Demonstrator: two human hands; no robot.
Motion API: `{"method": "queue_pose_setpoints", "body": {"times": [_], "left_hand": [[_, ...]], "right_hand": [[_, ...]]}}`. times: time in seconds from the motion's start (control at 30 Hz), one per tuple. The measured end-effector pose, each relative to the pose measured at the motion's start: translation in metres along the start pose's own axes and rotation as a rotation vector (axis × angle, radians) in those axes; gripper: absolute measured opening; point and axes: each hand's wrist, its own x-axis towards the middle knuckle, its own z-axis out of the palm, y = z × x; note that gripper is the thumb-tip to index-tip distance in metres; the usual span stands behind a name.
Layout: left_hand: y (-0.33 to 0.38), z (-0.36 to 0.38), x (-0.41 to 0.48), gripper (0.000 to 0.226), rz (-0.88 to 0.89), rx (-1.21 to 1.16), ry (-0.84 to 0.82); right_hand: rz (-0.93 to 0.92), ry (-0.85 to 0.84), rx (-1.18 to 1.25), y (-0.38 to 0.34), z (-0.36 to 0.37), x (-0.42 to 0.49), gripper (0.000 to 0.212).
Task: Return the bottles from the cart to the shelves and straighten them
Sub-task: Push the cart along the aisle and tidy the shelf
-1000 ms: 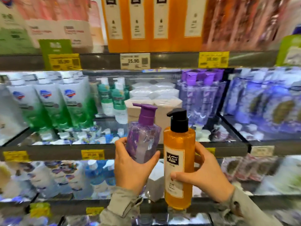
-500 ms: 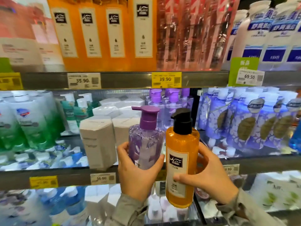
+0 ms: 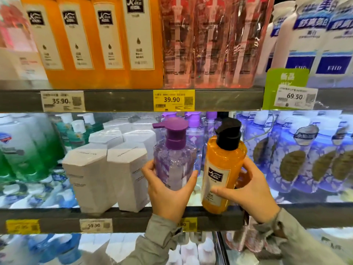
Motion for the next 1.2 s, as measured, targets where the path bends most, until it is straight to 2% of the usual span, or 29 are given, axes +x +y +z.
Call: {"method": "queue_pose_setpoints", "body": {"times": [0.2,0.43,0.7,0.87,1.0,1.2], "left_hand": [[-0.021,0.022,0.0,0.075,-0.033,0.04,-0.043],[-0.042,0.038,-0.001,0.083,-0.052,0.115,-0.049],[-0.046,0.043,0.002,0.084,-0.146,0.057,-0.039],[-0.045,0.029,0.001,0.089,-0.19,0.039,-0.239],[-0.047,0.001,0.002,0.077,-0.279,-0.09,-0.424],[-0.047,-0.017,0.012,0.069,-0.321,-0.067,-0.521]], "right_hand": [[0.022,0.018,0.02,0.029,-0.011,0.015,0.06],[0.062,0.036,0.026,0.044,-0.023,0.022,0.064],[0.096,-0.012,0.041,0.05,-0.02,0.023,0.064],[0.067,-0.029,0.026,0.051,-0.018,0.02,0.063],[0.06,-0.05,0.01,0.053,-0.019,0.02,0.063],[0.045,-0.044,-0.017,0.053,-0.02,0.021,0.058]]}}
